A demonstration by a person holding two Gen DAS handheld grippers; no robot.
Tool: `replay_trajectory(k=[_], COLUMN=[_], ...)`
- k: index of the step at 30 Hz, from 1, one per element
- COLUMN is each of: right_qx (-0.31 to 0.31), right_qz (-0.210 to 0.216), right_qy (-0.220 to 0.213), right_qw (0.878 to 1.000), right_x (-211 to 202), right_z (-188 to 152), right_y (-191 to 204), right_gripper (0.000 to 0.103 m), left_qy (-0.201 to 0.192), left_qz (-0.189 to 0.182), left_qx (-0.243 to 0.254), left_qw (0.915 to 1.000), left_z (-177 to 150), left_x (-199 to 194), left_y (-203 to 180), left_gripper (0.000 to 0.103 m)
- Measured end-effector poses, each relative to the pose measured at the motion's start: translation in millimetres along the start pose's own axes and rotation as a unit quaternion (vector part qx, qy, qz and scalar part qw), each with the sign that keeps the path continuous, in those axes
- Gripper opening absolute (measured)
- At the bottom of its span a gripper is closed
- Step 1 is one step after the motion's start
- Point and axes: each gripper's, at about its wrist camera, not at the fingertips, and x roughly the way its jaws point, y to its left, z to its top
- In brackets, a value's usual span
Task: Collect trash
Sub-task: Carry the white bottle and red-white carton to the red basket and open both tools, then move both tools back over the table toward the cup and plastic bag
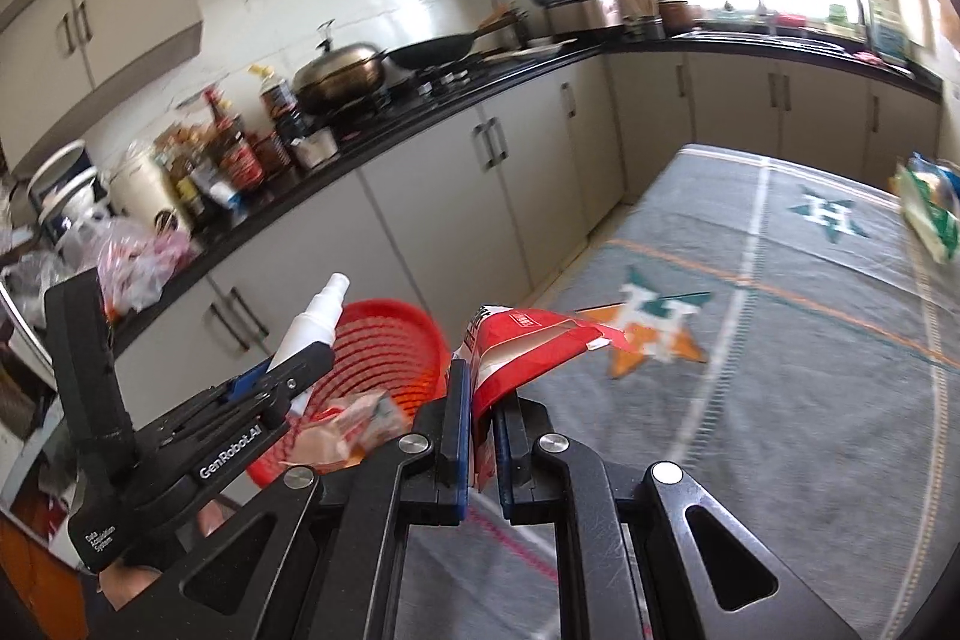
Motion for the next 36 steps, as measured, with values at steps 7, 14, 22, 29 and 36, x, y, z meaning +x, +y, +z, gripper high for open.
replay_trajectory(k=[7,14,22,29,36], right_qx=[-0.025,-0.047,-0.046,-0.023,0.004], right_qz=[0.011,0.012,0.016,0.022,0.013], right_qy=[0.031,0.061,0.094,0.059,0.029], right_qw=[0.999,0.997,0.994,0.998,0.999], right_x=[38,71,94,66,27], right_z=[0,1,-1,4,9], right_y=[33,56,65,49,20], right_gripper=[0.008,0.009,0.043,0.047,0.047], left_qy=[0.025,0.05,0.061,0.046,0.041], left_qz=[0.005,-0.004,-0.015,-0.02,-0.034], left_qx=[-0.033,-0.061,-0.072,-0.082,-0.061], left_qw=[0.9992,0.9969,0.9954,0.9954,0.9968], left_z=[-3,-5,-4,0,4], left_x=[14,24,25,14,3], left_y=[40,68,77,73,47], left_gripper=[0.029,0.029,0.043,0.053,0.053])
